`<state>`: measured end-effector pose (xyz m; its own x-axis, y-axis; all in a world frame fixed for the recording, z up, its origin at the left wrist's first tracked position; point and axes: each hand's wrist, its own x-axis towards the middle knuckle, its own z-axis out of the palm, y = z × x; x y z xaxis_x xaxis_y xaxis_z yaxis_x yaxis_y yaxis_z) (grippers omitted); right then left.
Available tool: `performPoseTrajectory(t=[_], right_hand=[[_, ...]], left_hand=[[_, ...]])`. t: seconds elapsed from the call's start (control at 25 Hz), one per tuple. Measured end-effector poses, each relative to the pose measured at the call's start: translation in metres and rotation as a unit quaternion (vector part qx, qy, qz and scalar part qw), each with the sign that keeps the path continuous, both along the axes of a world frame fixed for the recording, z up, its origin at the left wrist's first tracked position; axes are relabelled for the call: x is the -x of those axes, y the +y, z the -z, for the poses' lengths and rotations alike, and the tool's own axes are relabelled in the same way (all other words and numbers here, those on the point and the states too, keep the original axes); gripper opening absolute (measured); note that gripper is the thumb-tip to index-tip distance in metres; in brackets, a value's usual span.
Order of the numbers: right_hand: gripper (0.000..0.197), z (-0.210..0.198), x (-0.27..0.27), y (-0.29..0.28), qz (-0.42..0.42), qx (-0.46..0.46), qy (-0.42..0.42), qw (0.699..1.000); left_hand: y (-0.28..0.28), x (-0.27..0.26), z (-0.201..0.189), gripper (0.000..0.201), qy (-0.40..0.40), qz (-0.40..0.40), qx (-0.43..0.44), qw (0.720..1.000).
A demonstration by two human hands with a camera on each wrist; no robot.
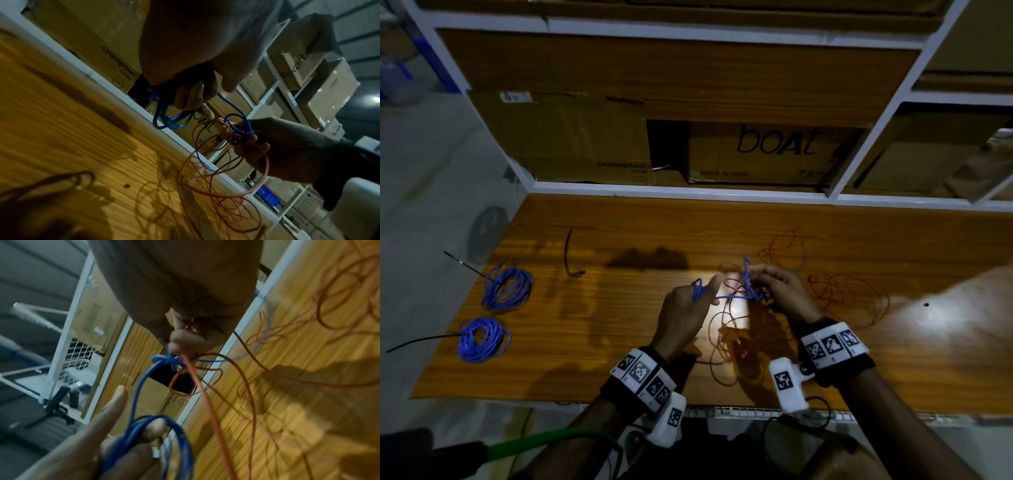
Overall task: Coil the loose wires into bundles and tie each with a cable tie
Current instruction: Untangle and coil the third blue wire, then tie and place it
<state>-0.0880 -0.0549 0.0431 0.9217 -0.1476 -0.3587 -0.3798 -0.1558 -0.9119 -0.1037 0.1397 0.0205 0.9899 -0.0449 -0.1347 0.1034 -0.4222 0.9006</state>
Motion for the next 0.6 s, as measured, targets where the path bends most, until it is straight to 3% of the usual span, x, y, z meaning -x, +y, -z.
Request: performPoseTrajectory(t=[0.08,0.2,0.32,0.44,0.52,0.6], right_hand=[[0.024,-0.003,0.001,0.004,-0.015,-0.015,-0.008,1.000],[0.021,-0.008,0.004,0.009,-0.052,-0.033,-0.025,0.998],[0.022,-0.007,0.009,0.017,-0.070,-0.066,-0.008,0.995],[0.027,-0.007,0.009,0.024,-0.071,-0.109,0.001,0.991],[0.030,-0.007,0.005,0.026,-0.087,-0.110,-0.018,0.990],[0.032,-0.006,0.003,0.027,-0.103,-0.123,-0.037,0.986]], left_hand=[[-0.002,-0.002,0.001,0.068,0.010,-0.010,0.026,1.000],[-0.004,-0.001,0.003,0.050,-0.023,-0.031,0.051,0.998],[-0.006,-0.005,-0.001,0.029,-0.037,-0.045,0.025,0.998],[-0.008,-0.006,-0.007,0.024,-0.054,-0.028,0.025,0.998],[-0.009,-0.005,-0.008,0.032,-0.085,-0.036,0.027,0.995],[-0.010,-0.008,-0.008,0.053,-0.107,-0.046,-0.003,0.993]])
